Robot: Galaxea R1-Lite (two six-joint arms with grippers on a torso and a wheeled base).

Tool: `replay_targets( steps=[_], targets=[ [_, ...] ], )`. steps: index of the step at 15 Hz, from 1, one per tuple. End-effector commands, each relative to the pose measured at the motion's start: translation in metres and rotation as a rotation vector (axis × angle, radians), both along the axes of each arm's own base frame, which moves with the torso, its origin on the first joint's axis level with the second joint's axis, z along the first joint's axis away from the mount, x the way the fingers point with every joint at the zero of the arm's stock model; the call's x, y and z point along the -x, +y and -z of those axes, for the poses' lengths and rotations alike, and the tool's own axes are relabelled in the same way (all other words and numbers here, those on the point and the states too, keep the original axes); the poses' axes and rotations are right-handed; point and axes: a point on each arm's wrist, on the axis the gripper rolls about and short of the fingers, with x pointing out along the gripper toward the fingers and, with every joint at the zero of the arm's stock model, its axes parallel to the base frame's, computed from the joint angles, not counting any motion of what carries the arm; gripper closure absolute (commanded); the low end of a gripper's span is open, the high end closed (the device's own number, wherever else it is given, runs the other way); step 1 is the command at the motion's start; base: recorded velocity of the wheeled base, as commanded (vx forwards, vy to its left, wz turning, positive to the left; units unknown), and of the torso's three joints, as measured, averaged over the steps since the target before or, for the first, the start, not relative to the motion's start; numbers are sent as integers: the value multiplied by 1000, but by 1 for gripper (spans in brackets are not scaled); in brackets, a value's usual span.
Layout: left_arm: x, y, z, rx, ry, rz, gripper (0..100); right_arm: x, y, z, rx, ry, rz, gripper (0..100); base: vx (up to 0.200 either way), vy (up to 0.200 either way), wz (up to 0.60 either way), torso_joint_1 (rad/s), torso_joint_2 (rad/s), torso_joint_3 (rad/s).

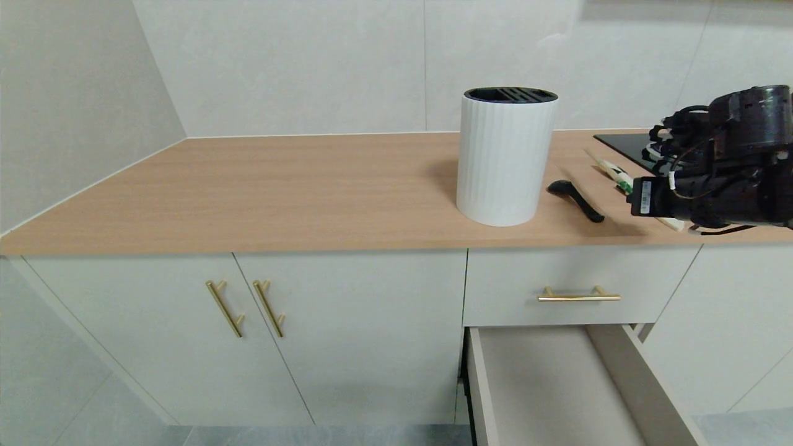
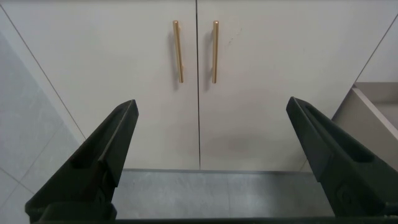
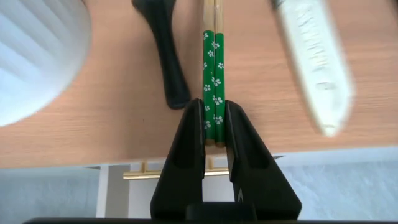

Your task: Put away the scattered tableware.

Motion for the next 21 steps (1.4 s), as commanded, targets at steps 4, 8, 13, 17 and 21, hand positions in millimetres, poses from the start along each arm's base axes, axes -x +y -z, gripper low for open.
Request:
replay_targets(
  steps=[4, 8, 13, 17, 21],
  targets=[
    [0, 0, 0, 0, 1, -1, 0, 121, -24, -46, -46, -97, -52, 100, 0, 0, 0, 0, 0, 0],
    [0, 0, 0, 0, 1, -1, 0, 186, -30, -55, -85, 9, -179, 100, 0, 0, 0, 0, 0, 0],
    [0, 0, 0, 0, 1, -1, 0, 211, -28, -59, -58, 296, -222, 100, 0, 0, 0, 0, 0, 0],
    [0, 0, 0, 0, 1, -1, 0, 191, -5, -33, 18, 580, -343, 100, 0, 0, 0, 0, 0, 0],
    [0, 0, 0, 2, 1, -1, 0, 147, 29, 10, 61, 841, -372, 100, 0, 0, 0, 0, 0, 0]
  ],
)
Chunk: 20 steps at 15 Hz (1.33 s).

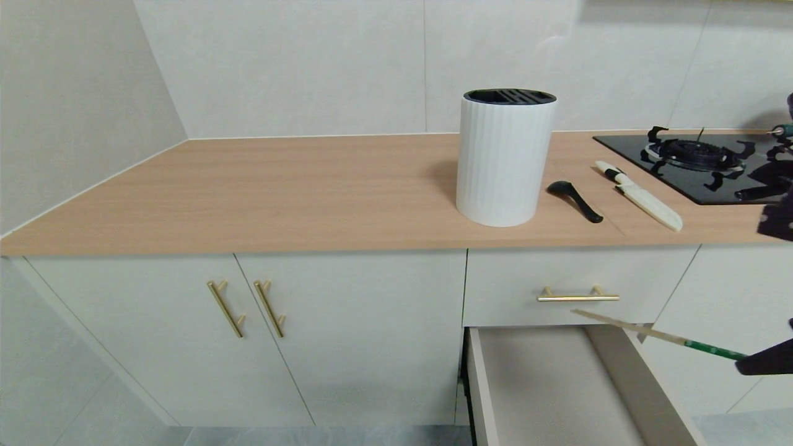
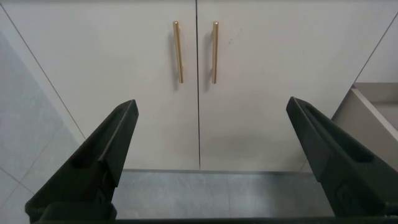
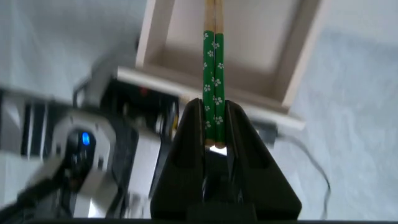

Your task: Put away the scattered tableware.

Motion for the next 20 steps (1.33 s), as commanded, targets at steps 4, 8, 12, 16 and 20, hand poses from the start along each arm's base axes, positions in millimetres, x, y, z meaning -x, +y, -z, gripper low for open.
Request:
replay_targets(
  steps=[4, 8, 12, 16, 20],
  targets=[
    [0, 0, 0, 1, 1, -1, 0, -57, 38, 55, 93, 269, 0, 100, 0, 0, 0, 0, 0, 0],
    [0, 0, 0, 1, 1, -1, 0, -79, 48, 82, 75, 249, 18, 100, 0, 0, 0, 0, 0, 0],
    [0, 0, 0, 0, 1, -1, 0, -87, 52, 91, 82, 270, 27, 100, 0, 0, 0, 0, 0, 0],
    [0, 0, 0, 0, 1, -1, 0, -92, 55, 95, 62, 253, 47, 100, 0, 0, 0, -65, 189, 117],
    [0, 0, 0, 0, 1, -1, 0, -94, 56, 95, 55, 240, 48, 100, 0, 0, 0, -141, 442, 286]
  ],
)
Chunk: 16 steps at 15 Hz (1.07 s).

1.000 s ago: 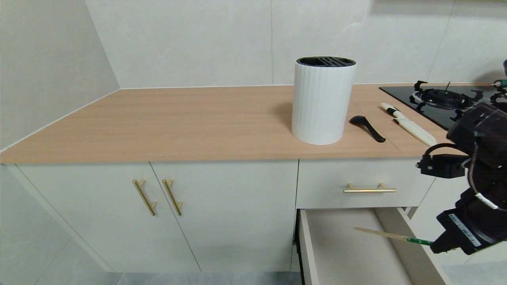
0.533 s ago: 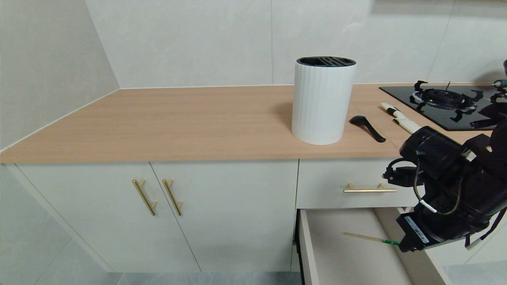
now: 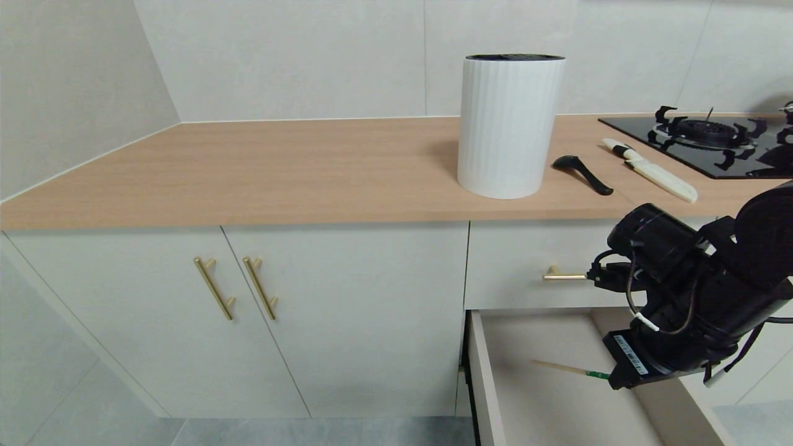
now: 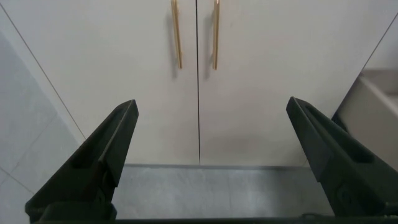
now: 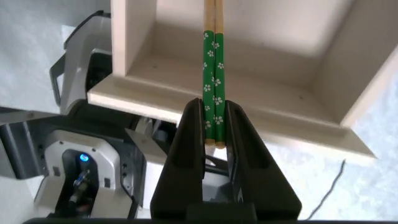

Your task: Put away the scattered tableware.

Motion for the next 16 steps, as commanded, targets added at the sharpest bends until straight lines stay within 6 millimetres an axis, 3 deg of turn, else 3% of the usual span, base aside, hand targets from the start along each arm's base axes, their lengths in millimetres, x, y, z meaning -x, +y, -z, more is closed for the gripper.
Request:
replay_targets(
  steps=[1, 7, 13, 14, 16],
  targets=[
    [0, 0, 0, 0, 1, -1, 0, -1, 0, 0, -3, -4, 2, 100, 0, 0, 0, -144, 456, 320],
    [0, 0, 0, 1, 1, -1, 0, -1, 1, 4, -15, -27, 18, 100, 0, 0, 0, -90, 386, 292],
    [0, 0, 0, 0, 1, -1, 0, -5, 2, 4, -33, -59, 19, 100, 0, 0, 0, -10, 27, 15],
    [0, 0, 0, 0, 1, -1, 0, -9, 5, 9, -46, -80, 17, 100, 0, 0, 0, 0, 0, 0],
    [0, 0, 0, 0, 1, -1, 0, -25, 12, 42, -59, -118, 19, 100, 0, 0, 0, 0, 0, 0]
  ],
)
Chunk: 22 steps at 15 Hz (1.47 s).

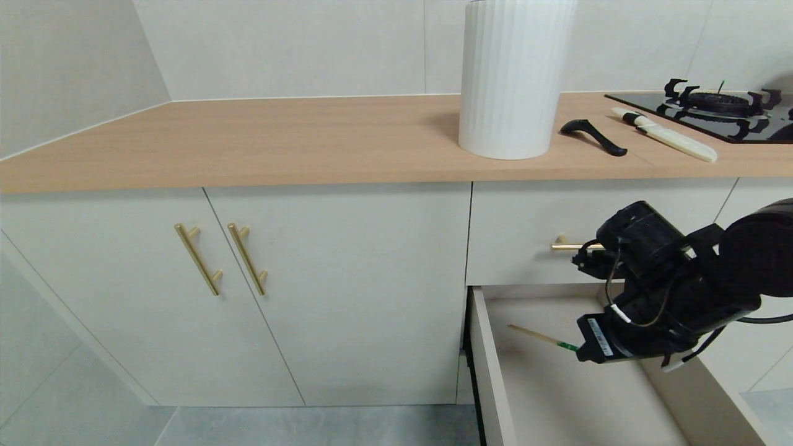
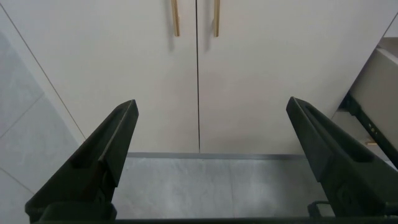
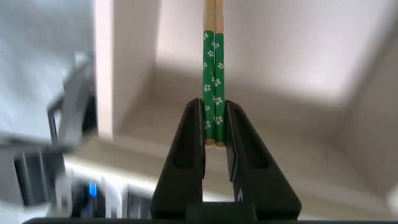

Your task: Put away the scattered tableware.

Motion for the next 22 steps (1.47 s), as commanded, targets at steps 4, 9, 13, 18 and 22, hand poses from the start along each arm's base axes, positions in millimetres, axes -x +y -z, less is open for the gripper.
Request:
replay_targets(
  steps=[4, 9, 13, 18, 22],
  targets=[
    [0, 0, 0, 0, 1, -1, 0, -21, 10, 65, 21, 30, 17, 100, 0, 0, 0, 0, 0, 0],
    [0, 0, 0, 0, 1, -1, 0, -37, 15, 88, 76, 4, 132, 100, 0, 0, 0, 0, 0, 0],
    [0, 0, 0, 0, 1, -1, 0, -40, 17, 99, 79, 14, 138, 100, 0, 0, 0, 0, 0, 0],
    [0, 0, 0, 0, 1, -1, 0, -50, 21, 137, 128, 38, 151, 100, 0, 0, 0, 0, 0, 0],
    [0, 0, 0, 0, 1, -1, 0, -58, 24, 167, 136, 12, 162, 100, 0, 0, 0, 0, 0, 0]
  ],
)
